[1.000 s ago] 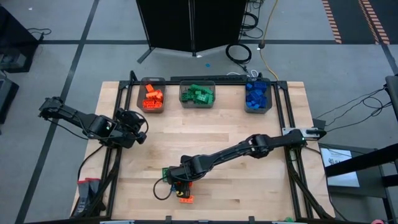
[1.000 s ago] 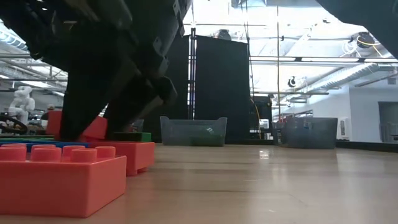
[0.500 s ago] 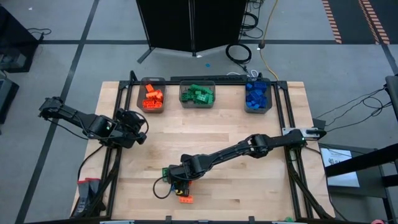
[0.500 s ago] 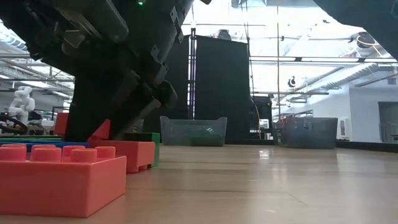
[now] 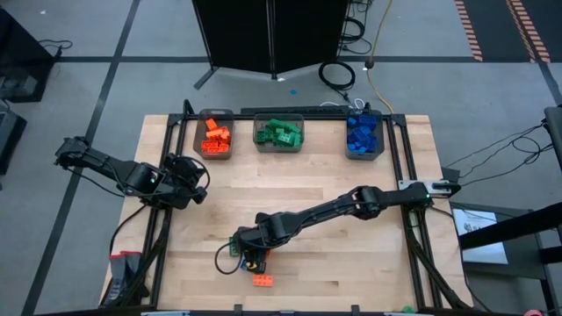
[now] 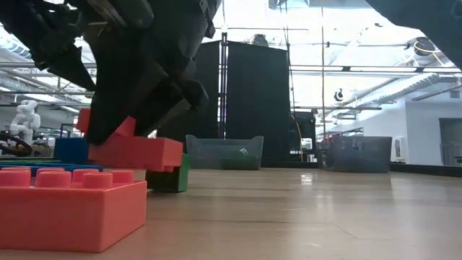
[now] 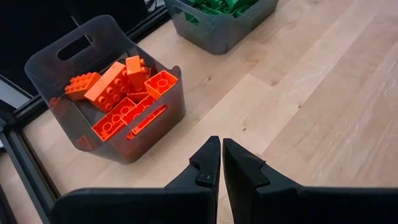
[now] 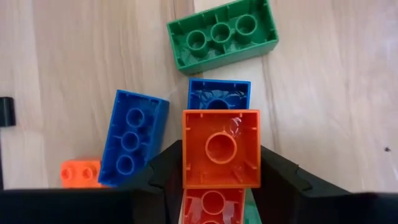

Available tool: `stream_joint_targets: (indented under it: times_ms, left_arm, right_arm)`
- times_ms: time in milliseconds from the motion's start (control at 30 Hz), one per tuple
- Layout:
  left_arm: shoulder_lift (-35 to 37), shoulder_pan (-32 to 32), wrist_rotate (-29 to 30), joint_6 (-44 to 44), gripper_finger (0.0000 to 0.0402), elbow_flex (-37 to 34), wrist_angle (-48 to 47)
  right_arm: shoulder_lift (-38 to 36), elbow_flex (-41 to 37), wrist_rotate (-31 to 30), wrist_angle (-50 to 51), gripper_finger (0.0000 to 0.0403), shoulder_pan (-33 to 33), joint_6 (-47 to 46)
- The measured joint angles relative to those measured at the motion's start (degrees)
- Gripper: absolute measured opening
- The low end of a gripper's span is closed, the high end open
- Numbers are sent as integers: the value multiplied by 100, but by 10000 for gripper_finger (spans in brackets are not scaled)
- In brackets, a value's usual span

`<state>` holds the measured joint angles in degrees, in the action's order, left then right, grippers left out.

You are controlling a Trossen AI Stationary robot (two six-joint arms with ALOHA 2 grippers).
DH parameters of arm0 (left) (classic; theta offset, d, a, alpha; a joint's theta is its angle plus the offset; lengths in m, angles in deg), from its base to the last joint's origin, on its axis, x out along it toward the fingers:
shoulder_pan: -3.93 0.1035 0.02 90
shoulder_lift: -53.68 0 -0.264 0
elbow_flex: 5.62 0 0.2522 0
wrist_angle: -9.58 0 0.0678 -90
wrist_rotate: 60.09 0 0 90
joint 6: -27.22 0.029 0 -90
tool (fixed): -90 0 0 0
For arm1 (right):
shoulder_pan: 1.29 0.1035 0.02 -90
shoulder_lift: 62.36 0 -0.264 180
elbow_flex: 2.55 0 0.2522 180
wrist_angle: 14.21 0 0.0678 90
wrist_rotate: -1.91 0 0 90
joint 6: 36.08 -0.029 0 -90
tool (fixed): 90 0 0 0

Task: Sort blocks
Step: Put the orange game piece into the left black bin

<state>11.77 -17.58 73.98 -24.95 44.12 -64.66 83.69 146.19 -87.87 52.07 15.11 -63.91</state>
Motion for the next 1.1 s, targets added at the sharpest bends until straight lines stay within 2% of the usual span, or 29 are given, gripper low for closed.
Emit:
stream_joint_targets:
  times_ms: [200, 433, 1100]
  left_arm:
    - [-12, 0, 0, 1, 23, 0, -1]
    - [-13, 2, 2, 1, 23, 0, -3]
    - [-13, 0, 2, -3, 23, 0, -1]
  right_arm:
    - [-24, 0, -10, -27, 136, -57, 151]
    - [-24, 0, -18, -29, 153, -59, 229]
    - [-24, 0, 163, -51, 157, -55, 716]
